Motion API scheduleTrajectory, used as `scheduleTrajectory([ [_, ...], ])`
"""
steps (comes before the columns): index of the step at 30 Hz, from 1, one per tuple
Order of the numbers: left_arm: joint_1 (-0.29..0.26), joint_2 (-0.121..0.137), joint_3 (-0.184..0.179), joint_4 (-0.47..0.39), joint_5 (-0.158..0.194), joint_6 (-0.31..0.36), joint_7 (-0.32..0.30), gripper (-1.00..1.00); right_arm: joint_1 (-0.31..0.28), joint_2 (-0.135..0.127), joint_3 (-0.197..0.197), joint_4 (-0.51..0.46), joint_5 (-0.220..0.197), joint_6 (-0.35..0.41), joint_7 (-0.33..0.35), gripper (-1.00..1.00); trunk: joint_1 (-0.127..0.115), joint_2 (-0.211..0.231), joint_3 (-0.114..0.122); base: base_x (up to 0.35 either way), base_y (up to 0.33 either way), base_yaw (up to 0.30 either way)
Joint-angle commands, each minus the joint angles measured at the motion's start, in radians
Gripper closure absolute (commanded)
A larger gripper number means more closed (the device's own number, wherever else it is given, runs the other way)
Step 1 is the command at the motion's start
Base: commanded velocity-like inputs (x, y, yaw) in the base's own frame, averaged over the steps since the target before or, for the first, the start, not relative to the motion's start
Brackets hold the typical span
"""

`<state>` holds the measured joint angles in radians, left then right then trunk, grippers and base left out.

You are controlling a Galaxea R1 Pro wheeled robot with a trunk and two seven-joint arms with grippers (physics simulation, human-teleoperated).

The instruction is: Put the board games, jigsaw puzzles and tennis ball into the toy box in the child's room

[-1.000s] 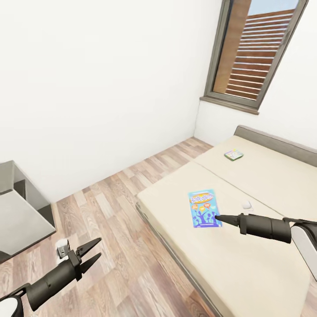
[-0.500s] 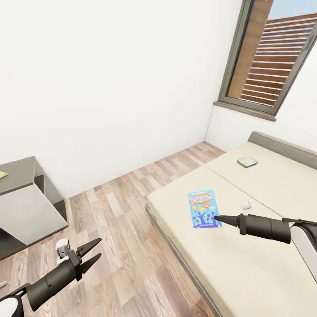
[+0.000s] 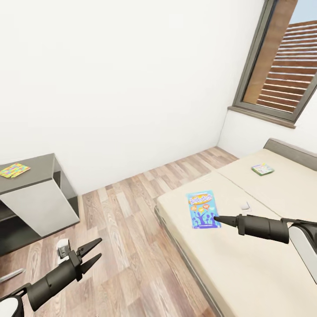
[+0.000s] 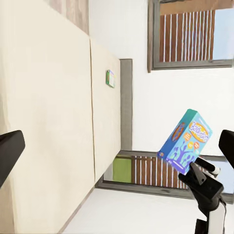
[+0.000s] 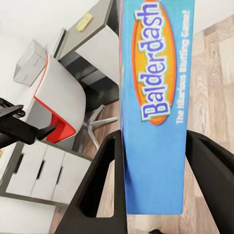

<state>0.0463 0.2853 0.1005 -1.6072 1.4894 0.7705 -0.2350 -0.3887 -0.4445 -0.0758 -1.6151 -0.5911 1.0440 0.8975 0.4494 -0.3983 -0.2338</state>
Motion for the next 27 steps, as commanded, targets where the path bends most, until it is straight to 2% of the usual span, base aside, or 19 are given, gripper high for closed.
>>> scheduleTrajectory([
  [1,0.000,0.000,0.001,0.000,0.000,0.004,-0.002,-1.00,-0.001,0.000,0.000,0.000,0.004,0.003,0.005,1.00,0.001,-0.002,0.000,0.000,0.000,0.196],
  [12,0.000,0.000,0.001,0.000,0.000,0.004,-0.001,-1.00,0.004,0.000,0.001,0.001,0.002,0.003,0.005,1.00,0.001,-0.002,0.013,0.000,0.000,0.192],
  [16,-0.023,-0.021,-0.022,0.013,-0.023,0.009,0.021,-1.00,-0.018,0.018,-0.022,0.024,-0.006,-0.003,-0.018,1.00,0.001,-0.002,0.013,0.000,0.000,0.000],
  [21,-0.033,-0.021,-0.024,0.013,-0.038,0.008,0.049,-1.00,-0.046,0.018,-0.051,0.052,-0.013,-0.003,-0.022,1.00,0.001,-0.002,0.013,0.000,0.000,0.000],
  [27,-0.033,-0.021,-0.024,0.013,-0.038,0.008,0.080,-1.00,-0.063,0.018,-0.053,0.077,-0.013,-0.003,-0.022,1.00,0.001,-0.002,0.013,0.000,0.000,0.000],
])
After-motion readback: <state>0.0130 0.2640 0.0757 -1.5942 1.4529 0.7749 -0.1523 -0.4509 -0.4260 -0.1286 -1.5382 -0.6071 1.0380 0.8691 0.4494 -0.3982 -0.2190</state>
